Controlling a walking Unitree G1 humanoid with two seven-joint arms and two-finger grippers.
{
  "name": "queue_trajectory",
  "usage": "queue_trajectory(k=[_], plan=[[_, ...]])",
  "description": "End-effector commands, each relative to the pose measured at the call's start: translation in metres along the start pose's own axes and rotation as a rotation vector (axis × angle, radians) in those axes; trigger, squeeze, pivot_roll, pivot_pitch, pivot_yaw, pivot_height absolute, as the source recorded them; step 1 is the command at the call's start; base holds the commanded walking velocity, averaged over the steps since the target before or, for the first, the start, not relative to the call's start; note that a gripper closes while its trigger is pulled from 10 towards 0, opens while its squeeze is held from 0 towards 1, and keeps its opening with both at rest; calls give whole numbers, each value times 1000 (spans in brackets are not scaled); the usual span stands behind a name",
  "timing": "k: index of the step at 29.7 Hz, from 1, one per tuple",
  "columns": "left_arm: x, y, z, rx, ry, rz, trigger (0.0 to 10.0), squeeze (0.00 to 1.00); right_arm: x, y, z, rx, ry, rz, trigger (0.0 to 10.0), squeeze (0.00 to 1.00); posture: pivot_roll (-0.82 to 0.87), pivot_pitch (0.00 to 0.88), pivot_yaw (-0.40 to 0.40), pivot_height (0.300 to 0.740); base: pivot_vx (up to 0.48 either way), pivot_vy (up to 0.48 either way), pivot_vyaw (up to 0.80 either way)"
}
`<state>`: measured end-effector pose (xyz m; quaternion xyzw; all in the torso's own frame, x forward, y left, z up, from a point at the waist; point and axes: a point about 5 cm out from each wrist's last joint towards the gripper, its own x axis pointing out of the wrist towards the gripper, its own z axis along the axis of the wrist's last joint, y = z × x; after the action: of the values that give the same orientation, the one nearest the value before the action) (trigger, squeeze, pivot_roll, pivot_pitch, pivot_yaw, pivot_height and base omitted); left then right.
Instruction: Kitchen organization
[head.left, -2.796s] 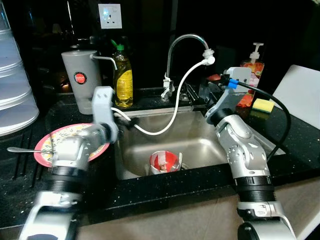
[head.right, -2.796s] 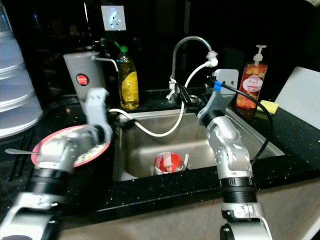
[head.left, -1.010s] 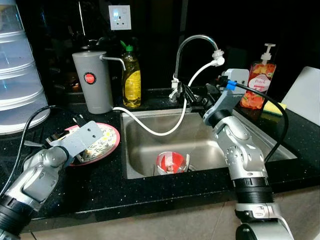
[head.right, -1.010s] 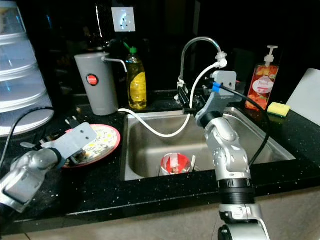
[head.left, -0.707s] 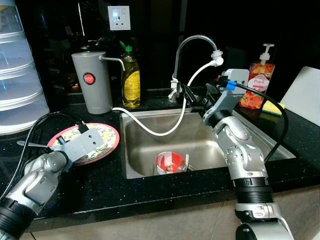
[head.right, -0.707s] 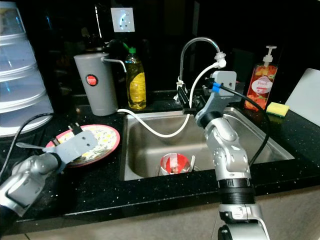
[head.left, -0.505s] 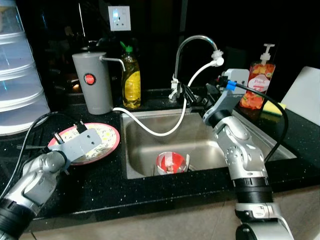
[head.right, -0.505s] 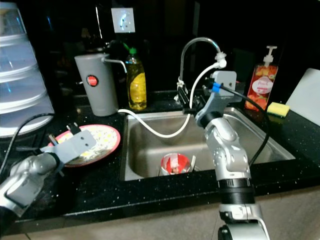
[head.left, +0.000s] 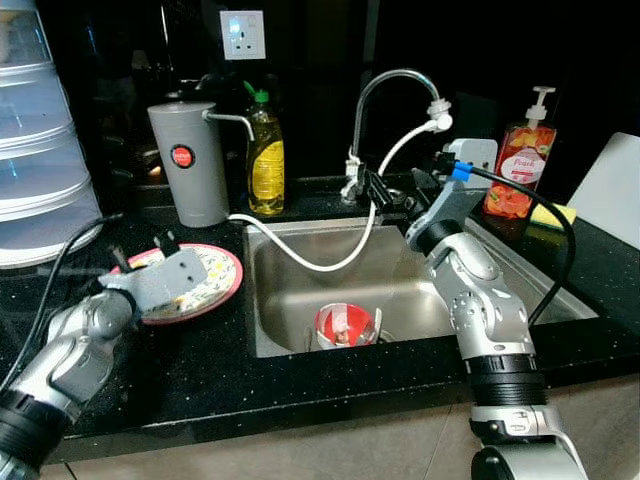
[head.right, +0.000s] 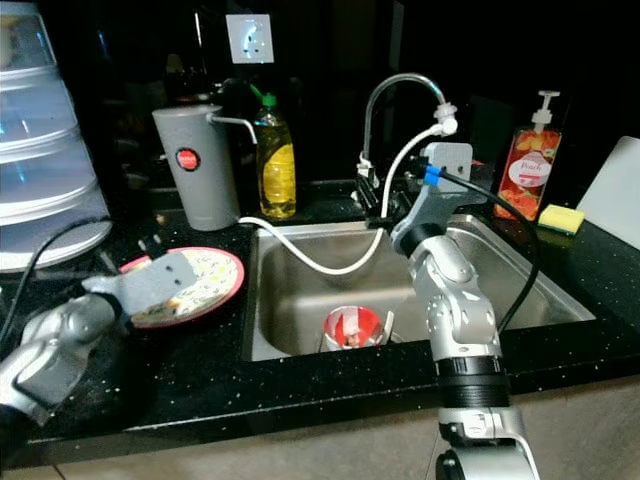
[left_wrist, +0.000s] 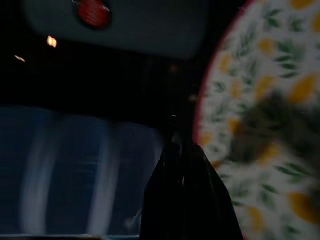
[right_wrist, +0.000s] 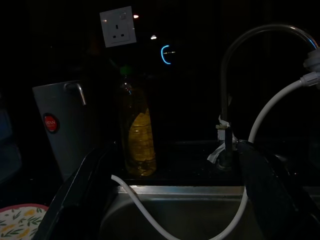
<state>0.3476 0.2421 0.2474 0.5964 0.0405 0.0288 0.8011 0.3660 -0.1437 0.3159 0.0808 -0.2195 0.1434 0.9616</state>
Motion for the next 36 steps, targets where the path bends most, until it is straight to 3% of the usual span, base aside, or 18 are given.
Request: queue_trajectory(k=[1, 3, 4, 5, 7, 10, 11, 12, 14, 16, 21, 24, 25, 28, 33, 34, 35, 36], plan=[[-1, 30, 8, 96, -38, 130, 10000, 0, 1, 1, 1, -1, -5, 5, 10000, 0, -6, 14, -5, 740, 0, 0, 0], [-4, 55, 29, 80, -132, 242, 10000, 0, 0, 1, 1, 0, -5, 4, 10000, 0, -4, 12, -3, 740, 0, 0, 0], [-4, 55, 29, 80, -132, 242, 10000, 0, 0, 1, 1, 0, -5, 4, 10000, 0, -4, 12, -3, 740, 0, 0, 0], [-5, 63, 40, -13, -192, 264, 10000, 0, 0, 1, 1, 0, -6, 3, 10000, 0, -4, 12, -3, 740, 0, 0, 0], [-5, 63, 40, -13, -192, 264, 10000, 0, 0, 1, 1, 0, -6, 3, 10000, 0, -4, 12, -3, 740, 0, 0, 0], [-9, 75, 60, -330, -322, 255, 10000, 0, -2, -1, 2, -5, -11, -7, 10000, 0, -14, 10, 7, 740, 0, 0, 0], [-9, 75, 60, -330, -322, 255, 10000, 0, -2, -1, 2, -5, -11, -7, 10000, 0, -14, 10, 7, 740, 0, 0, 0], [-10, 78, 67, -433, -377, 234, 10000, 0, -3, -3, 2, -7, -11, -12, 10000, 0, -15, 8, 9, 740, 0, 0, 0], [-11, 79, 69, -453, -392, 228, 10000, 0, -3, -3, 2, -8, -12, -13, 10000, 0, -15, 8, 9, 740, 0, 0, 0], [-17, 81, 84, -555, -505, 181, 10000, 0, -4, -4, 2, -10, -11, -14, 10000, 0, -19, 1, 11, 740, 0, 0, 0], [-20, 85, 91, -623, -565, 157, 10000, 0, -4, -3, 3, -12, -16, -13, 10000, 0, -20, 0, 11, 740, 0, 0, 0], [-19, 87, 90, -849, -588, 92, 10000, 0, -3, -3, 5, -15, -22, -9, 10000, 0, -22, 0, 8, 740, 0, 0, 0], [-19, 87, 90, -849, -588, 92, 10000, 0, -3, -3, 5, -15, -22, -9, 10000, 0, -22, 0, 8, 740, 0, 0, 0], [-16, 83, 89, -1116, -586, -26, 10000, 0, -4, -2, 8, -62, -22, 31, 10000, 0, -24, 2, 7, 740, 0, 0, 0], [-14, 76, 91, -1303, -588, -125, 10000, 0, -4, -8, 10, -108, -15, 7, 10000, 0, -27, 4, 5, 740, 0, 0, 0], [-11, 72, 94, -1465, -581, -206, 10000, 0, -4, -13, 10, -132, -7, -9, 10000, 0, -30, 5, 0, 740, 0, 0, 0], [-11, 72, 94, -1465, -581, -206, 10000, 0, -4, -13, 10, -132, -7, -9, 10000, 0, -30, 5, 0, 740, 0, 0, 0], [-8, 68, 98, -1576, -576, -270, 10000, 0, -5, -14, 10, -148, 2, 8, 10000, 0, -31, 7, -1, 740, 0, 0, 0]])
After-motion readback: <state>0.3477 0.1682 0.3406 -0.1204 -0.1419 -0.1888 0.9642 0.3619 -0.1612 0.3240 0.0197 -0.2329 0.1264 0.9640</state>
